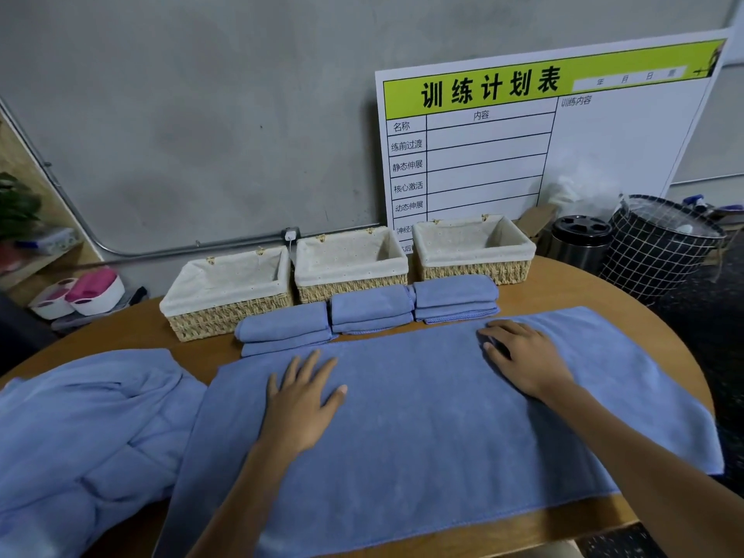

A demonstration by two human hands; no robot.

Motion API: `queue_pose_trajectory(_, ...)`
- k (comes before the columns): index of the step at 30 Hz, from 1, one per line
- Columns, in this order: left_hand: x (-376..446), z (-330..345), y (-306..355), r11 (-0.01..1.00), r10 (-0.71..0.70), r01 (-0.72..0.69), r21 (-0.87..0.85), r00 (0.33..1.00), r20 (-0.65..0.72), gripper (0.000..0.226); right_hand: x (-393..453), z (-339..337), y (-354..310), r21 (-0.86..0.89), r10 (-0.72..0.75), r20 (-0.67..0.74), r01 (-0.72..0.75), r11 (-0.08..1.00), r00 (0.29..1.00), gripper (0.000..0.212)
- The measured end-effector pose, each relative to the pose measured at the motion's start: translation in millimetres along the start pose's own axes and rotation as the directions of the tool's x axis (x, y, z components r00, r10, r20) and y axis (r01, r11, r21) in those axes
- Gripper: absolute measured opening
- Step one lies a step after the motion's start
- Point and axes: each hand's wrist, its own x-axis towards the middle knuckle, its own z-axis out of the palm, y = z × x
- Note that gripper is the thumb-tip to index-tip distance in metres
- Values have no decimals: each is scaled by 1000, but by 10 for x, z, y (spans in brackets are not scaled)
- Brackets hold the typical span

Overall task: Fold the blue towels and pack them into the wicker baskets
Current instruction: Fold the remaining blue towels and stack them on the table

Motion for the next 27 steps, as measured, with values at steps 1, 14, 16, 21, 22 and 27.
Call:
queue_pose_trajectory(1,3,43,35,1000,-14,14,8,999,38,87,-5,2,1,1,-2,0,2,1000,1000,33)
queue_pose_trajectory(14,-1,73,-147,1000,22,-21,-7,999,41,98,-3,18,49,45,-5,-12,5,999,1000,40)
queue_pose_trajectory(16,-2,72,-146,1000,15,-15,-10,999,44,92,-9,13,40,38,1,-6,-1,999,1000,42)
queue_pose_trajectory(21,8,76,-145,1000,11,-11,-11,998,63,91,-21,-17,13,45,11,4,-11,999,1000,61)
queue_pose_trajectory(22,8,74,-144,1000,9,-9,-2,998,66,91,-22,-22,6,48,10,5,-10,999,1000,61)
queue_pose_trajectory(27,3,75,-146,1000,2,-2,-7,999,54,106,-30,-50,-16,48,27,27,-28,998,999,54)
